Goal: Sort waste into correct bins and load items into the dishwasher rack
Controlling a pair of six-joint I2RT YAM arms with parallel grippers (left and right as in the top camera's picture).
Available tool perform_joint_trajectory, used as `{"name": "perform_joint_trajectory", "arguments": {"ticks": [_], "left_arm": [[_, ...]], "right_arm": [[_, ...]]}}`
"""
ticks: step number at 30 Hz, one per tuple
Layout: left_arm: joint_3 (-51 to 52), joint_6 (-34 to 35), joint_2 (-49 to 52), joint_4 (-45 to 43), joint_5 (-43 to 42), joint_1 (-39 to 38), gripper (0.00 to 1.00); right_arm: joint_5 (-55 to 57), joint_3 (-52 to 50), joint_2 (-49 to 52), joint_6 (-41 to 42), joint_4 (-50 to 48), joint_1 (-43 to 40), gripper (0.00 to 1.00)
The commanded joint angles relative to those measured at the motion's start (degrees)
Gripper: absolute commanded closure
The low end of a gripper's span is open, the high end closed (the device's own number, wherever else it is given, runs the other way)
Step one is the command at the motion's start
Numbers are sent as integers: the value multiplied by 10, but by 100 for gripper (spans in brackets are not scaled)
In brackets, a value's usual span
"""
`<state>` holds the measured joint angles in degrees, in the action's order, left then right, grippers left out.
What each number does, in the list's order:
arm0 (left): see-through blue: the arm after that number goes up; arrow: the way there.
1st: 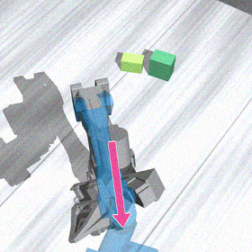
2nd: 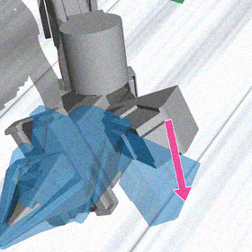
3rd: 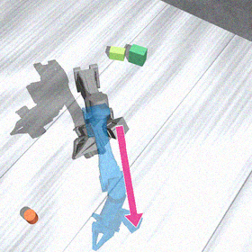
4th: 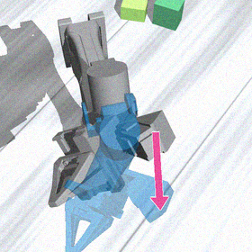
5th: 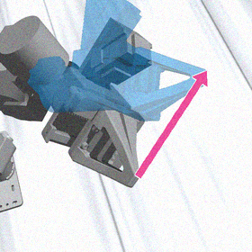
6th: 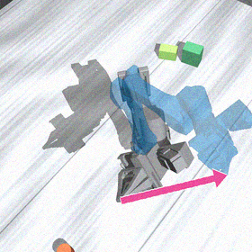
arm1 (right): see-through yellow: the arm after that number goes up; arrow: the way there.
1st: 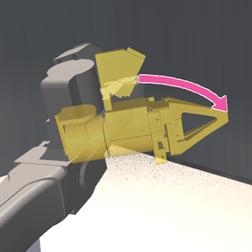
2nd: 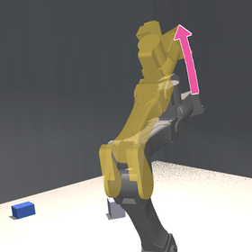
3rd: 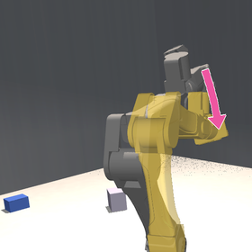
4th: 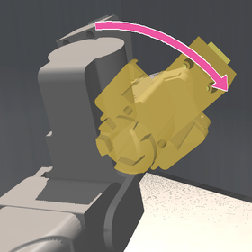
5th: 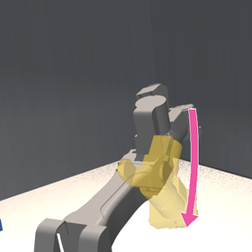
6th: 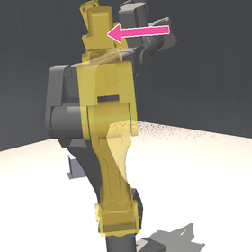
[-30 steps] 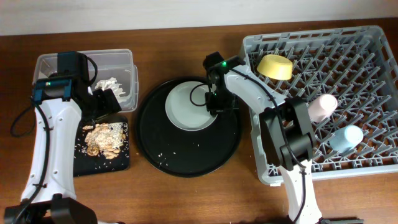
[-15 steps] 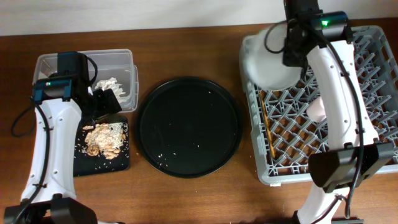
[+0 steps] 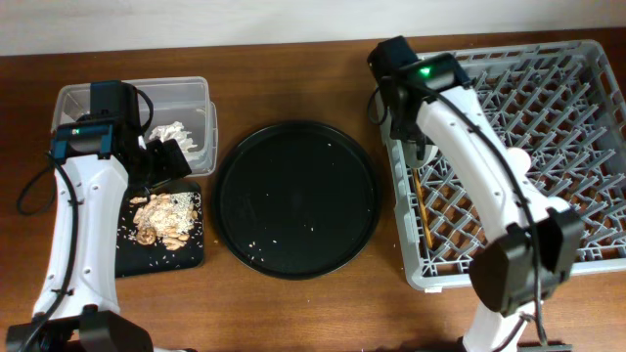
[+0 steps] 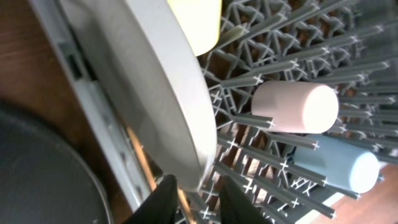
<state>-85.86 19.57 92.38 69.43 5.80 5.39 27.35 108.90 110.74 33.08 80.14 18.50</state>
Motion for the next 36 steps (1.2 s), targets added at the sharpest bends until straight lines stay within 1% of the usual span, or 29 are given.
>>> {"name": "perform_joint_trajectory", "arguments": {"ticks": [1, 2, 3, 4, 5, 6, 8, 9, 10, 11, 13, 14, 15, 16, 17, 18, 19, 21, 22, 29, 32, 33, 34, 36], "left_arm": [[-1, 7, -8, 0, -4, 1, 1], [-1, 3, -8, -1, -4, 1, 1], [-1, 1, -8, -12, -8, -3, 1], [-1, -30, -8, -30, -37, -12, 1], [-1, -77, -8, -54, -81, -23, 1], [-1, -123, -8, -58, -111, -43, 1], [-1, -129, -8, -7, -110, -58, 1], [-1, -129, -8, 33, -110, -59, 4], [6, -144, -12, 59, -110, -59, 16], [29, -150, -32, 55, -110, -59, 18], [87, -150, -95, 14, -110, -59, 17], [160, -161, -180, -41, -112, -63, 16], [210, -165, -244, -78, -112, -68, 16], [270, -164, -330, -121, -112, -74, 7], [315, -146, -395, -148, -111, -75, 1], [361, -143, -478, -162, -110, -75, 1], [389, -143, -550, -162, -110, -75, 1], [392, -143, -608, -144, -110, -75, 1], [392, -143, -618, -141, -110, -75, 1], [392, -143, -617, -140, -110, -75, 1], [392, -143, -617, -141, -110, -75, 1], [392, -143, -617, -141, -110, -75, 1], [392, -143, -617, -141, -110, -75, 1], [392, -143, -617, -141, -110, -75, 1]], "right_arm": [[-89, 2, -101, -31, 0, -44, 23], [-128, 2, -128, -82, 0, -61, 18], [-214, 2, -150, -183, 0, -79, 17], [-281, 2, -151, -247, 1, -82, 21], [-336, 1, -143, -283, 0, -82, 44], [-364, -2, -135, -284, 0, -82, 53], [-387, -10, -135, -279, 11, -81, 53], [-388, -10, -136, -269, 31, -81, 53], [-388, -10, -140, -266, 45, -81, 53], [-388, -16, -151, -266, 44, -80, 53], [-385, -54, -196, -266, 18, -80, 53], [-383, -120, -261, -266, -30, -80, 52], [-381, -185, -320, -266, -74, -80, 49], [-377, -266, -393, -267, -125, -80, 47], [-361, -337, -463, -267, -161, -80, 42], [-338, -418, -558, -267, -184, -80, 1], [-336, -459, -616, -266, -177, -80, 1], [-335, -486, -687, -267, -132, -80, 1], [-336, -486, -703, -267, -121, -80, 1], [-335, -486, -701, -267, -120, -80, 1], [-284, -523, -754, -269, -129, -80, 1], [-265, -569, -807, -269, -163, -81, 1], [-261, -654, -887, -269, -233, -82, 1], [-279, -768, -983, -269, -349, -110, 1]]}}
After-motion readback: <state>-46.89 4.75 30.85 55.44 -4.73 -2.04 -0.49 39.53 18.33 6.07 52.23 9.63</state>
